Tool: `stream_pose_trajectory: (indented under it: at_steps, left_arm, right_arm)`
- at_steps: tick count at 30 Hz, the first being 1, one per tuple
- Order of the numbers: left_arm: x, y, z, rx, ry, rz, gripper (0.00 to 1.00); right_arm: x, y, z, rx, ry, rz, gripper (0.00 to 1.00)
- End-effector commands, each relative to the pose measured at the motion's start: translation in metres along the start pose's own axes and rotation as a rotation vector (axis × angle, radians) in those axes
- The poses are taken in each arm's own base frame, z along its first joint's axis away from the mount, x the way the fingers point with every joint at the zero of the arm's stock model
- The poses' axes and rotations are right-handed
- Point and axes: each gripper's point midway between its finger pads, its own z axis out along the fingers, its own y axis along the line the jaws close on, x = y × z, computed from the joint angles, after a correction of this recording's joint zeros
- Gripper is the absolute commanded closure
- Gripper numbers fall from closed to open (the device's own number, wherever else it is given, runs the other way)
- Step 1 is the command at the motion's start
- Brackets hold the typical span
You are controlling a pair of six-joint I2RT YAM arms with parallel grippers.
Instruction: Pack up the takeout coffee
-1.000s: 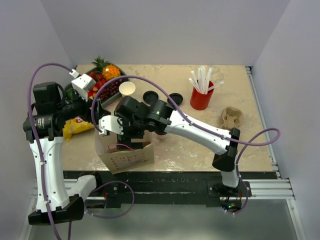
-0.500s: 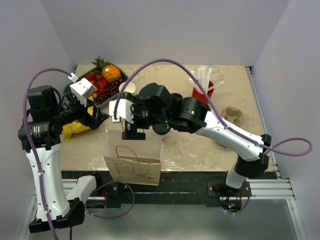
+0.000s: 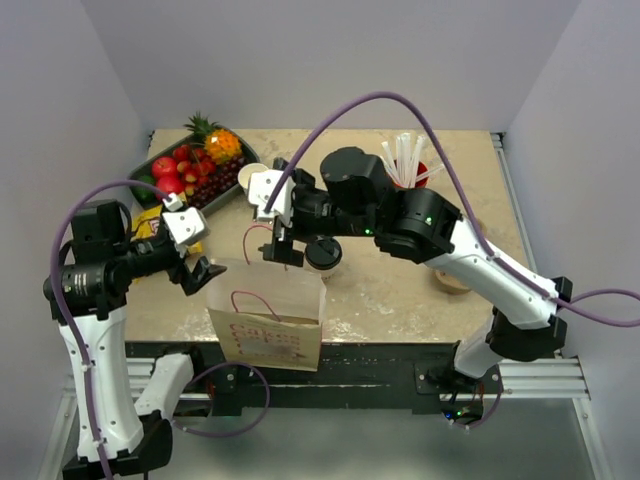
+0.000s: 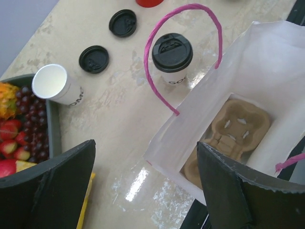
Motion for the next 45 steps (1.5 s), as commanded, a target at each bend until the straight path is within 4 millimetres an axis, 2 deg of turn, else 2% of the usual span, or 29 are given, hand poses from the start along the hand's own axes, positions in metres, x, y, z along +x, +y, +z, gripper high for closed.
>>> stream_pose_trajectory:
  at_steps: [1, 3, 5, 10, 16, 19, 20, 22, 24, 26, 29, 30, 31, 33, 35, 37, 40, 43, 45]
  left_arm:
    - [-0.004, -0.004, 0.023, 0.165, -0.080, 0.016, 0.12]
    - [-0.001, -0.009, 0.032, 0.232, -0.097, -0.020, 0.19]
    - [0.008, -0.006, 0.040, 0.256, -0.076, -0.064, 0.23]
    - [0.035, 0.005, 0.053, 0.263, 0.016, -0.029, 0.25]
    - [0.043, 0.012, 0.069, 0.324, 0.055, -0.023, 0.38]
    - [0.038, 0.006, 0.075, 0.367, 0.047, -0.022, 0.54]
    - [0.033, 0.000, 0.077, 0.391, 0.044, -0.028, 0.66]
    - [0.028, -0.004, 0.077, 0.403, 0.038, -0.038, 0.77]
    - [0.023, -0.011, 0.073, 0.405, 0.024, -0.031, 0.95]
    - [0.019, -0.015, 0.065, 0.382, 0.018, -0.018, 1.00]
    - [0.019, -0.014, 0.055, 0.319, 0.051, 0.004, 1.00]
    - [0.026, -0.009, 0.052, 0.278, 0.093, 0.016, 1.00]
    - [0.029, -0.005, 0.049, 0.248, 0.117, 0.026, 1.00]
    - [0.037, 0.009, 0.040, 0.153, 0.197, 0.052, 1.00]
    - [0.034, 0.022, 0.033, 0.081, 0.234, 0.059, 1.00]
    - [0.034, 0.035, 0.028, 0.017, 0.278, 0.055, 1.00]
    - [0.018, 0.054, 0.028, -0.069, 0.245, 0.036, 1.00]
    - [0.005, 0.065, 0.029, -0.142, 0.182, 0.031, 1.00]
    - [0.008, 0.062, 0.027, -0.164, 0.162, 0.037, 1.00]
  right_arm:
    - [-0.040, -0.018, -0.038, 0.051, -0.141, 0.028, 0.01]
    - [-0.038, -0.030, -0.040, 0.079, -0.142, 0.049, 0.01]
    - [-0.039, -0.040, -0.044, 0.105, -0.147, 0.053, 0.01]
    - [-0.035, -0.059, -0.047, 0.150, -0.141, 0.052, 0.01]
    - [-0.026, -0.066, -0.040, 0.163, -0.120, 0.052, 0.01]
    - [-0.018, -0.074, -0.038, 0.179, -0.098, 0.053, 0.01]
    - [-0.015, -0.076, -0.036, 0.182, -0.091, 0.056, 0.01]
    - [-0.006, -0.083, -0.036, 0.198, -0.071, 0.067, 0.01]
    - [0.003, -0.088, -0.032, 0.207, -0.057, 0.082, 0.01]
    - [0.015, -0.097, -0.028, 0.219, -0.040, 0.097, 0.01]
    - [0.030, -0.116, -0.028, 0.258, -0.023, 0.142, 0.01]
    - [0.038, -0.123, -0.022, 0.262, -0.011, 0.166, 0.01]
    - [0.047, -0.135, -0.026, 0.289, -0.002, 0.192, 0.01]
    - [0.058, -0.145, -0.020, 0.289, 0.003, 0.246, 0.01]
    - [0.067, -0.157, -0.020, 0.309, 0.005, 0.279, 0.01]
    - [0.076, -0.162, -0.013, 0.306, 0.014, 0.291, 0.01]
    - [0.085, -0.168, -0.003, 0.306, 0.018, 0.296, 0.01]
    - [0.094, -0.169, 0.008, 0.292, 0.021, 0.303, 0.01]
    - [0.101, -0.169, 0.013, 0.287, 0.028, 0.306, 0.01]
